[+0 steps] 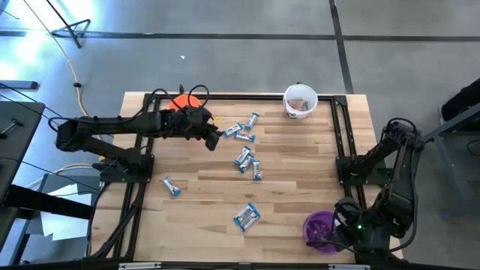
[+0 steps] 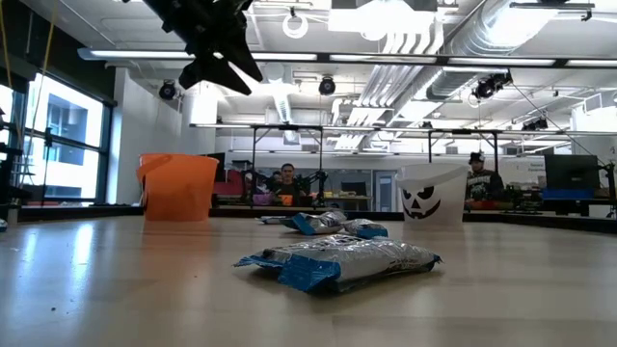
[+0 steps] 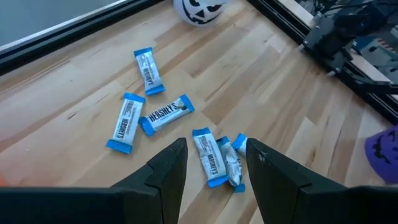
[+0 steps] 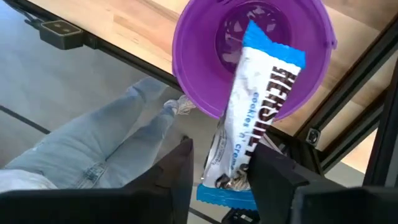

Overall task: Sort candy
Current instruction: Put the white chocolate into the violet bucket

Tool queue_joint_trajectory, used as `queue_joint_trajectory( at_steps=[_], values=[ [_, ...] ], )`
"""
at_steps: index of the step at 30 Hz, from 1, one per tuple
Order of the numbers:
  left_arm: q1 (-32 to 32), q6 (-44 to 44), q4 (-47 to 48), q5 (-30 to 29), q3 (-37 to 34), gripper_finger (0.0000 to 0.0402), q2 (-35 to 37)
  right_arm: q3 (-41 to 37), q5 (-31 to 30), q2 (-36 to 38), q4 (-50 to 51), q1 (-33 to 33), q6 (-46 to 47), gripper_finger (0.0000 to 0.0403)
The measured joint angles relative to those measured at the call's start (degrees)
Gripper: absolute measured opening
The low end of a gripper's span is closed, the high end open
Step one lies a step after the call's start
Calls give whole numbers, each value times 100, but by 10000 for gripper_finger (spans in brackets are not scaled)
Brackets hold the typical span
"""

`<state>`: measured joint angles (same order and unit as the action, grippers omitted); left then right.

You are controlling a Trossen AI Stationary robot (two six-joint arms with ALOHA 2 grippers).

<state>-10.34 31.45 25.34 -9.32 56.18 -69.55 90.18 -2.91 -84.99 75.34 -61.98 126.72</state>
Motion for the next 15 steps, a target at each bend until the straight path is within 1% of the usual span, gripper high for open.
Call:
queue_joint_trajectory(
  at_steps=[2, 4, 7, 9, 13, 15],
  values=[
    [52, 65, 0, 0, 0, 152, 1, -1, 18, 0, -13, 9, 57, 142],
    [110, 150, 0, 0, 0, 152, 1, -1, 248, 0, -62, 123, 191, 144],
    [195, 194, 0, -28, 0, 152, 1, -1, 880, -56, 58, 242, -269, 144],
    [226, 202, 0, -30, 0, 152, 0, -6, 1027, -93, 119, 278, -528, 144],
    [279, 262, 0, -45, 0, 152, 1, -6, 653, -90, 122, 301, -1008, 145],
    [302, 259, 0, -74, 0, 152, 1, -6, 283, -90, 194, 324, -1300, 145]
  ],
)
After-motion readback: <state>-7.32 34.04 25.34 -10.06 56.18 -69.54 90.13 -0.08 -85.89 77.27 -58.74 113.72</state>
